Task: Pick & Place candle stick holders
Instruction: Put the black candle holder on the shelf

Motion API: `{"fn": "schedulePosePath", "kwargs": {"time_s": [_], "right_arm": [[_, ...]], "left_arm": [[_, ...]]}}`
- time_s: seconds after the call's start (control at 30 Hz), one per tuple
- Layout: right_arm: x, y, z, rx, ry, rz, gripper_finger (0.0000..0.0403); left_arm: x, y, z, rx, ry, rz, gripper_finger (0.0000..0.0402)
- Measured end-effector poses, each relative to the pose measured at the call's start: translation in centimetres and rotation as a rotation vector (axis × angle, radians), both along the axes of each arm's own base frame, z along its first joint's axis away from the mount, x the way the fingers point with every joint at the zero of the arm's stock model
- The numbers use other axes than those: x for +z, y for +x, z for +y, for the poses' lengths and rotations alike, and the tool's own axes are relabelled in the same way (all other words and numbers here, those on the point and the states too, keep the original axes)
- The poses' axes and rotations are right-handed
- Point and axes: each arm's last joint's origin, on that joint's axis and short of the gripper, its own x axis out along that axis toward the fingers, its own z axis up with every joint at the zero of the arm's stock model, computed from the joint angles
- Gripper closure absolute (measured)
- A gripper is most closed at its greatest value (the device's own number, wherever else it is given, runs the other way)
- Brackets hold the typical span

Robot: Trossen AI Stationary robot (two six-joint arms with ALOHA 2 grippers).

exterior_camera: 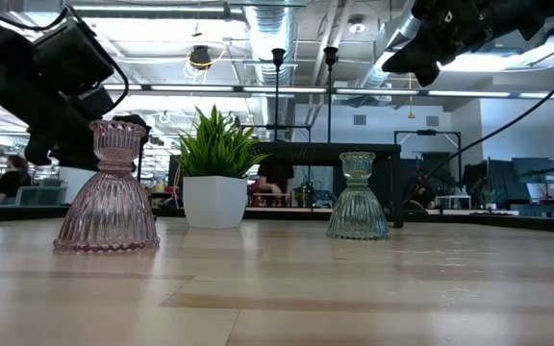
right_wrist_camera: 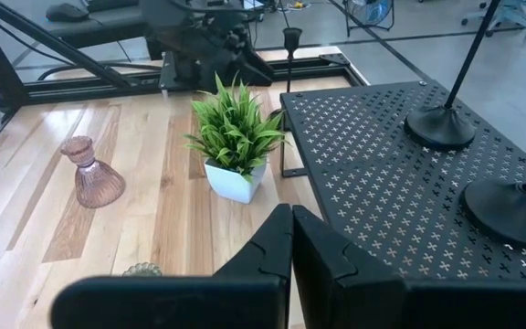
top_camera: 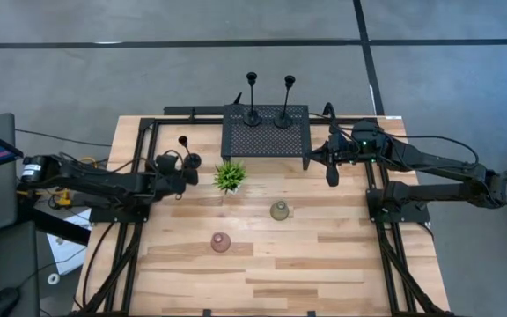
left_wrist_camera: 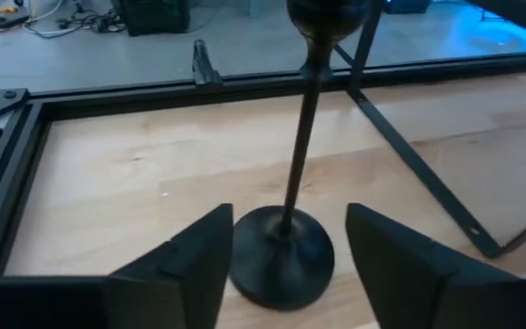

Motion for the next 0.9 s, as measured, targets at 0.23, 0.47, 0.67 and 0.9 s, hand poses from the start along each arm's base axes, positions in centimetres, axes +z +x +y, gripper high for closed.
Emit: {"fn": "schedulePosePath", "kwargs": {"time_s": [0.23,0.47,0.67,0.9], "right_arm": [[0.0,0.0,0.0,0.0,0.0,0.0,0.0403],[0.0,0.0,0.0,0.0,0.0,0.0,0.0403],[0.0,0.0,0.0,0.0,0.0,0.0,0.0403],[0.0,0.0,0.0,0.0,0.0,0.0,0.0403]], "left_arm": [[-0.1,1.1,0.6,0.022,0.025,-0.009,0.0141],[-0.6,1.8,1.5,0.061,0.043,0.023,0.0147],[-0.8,2.2,2.5,0.115,0.051,0.023,0.016],[-0.5,2.9,3.3,0.098,0.087,0.019,0.0176]]}}
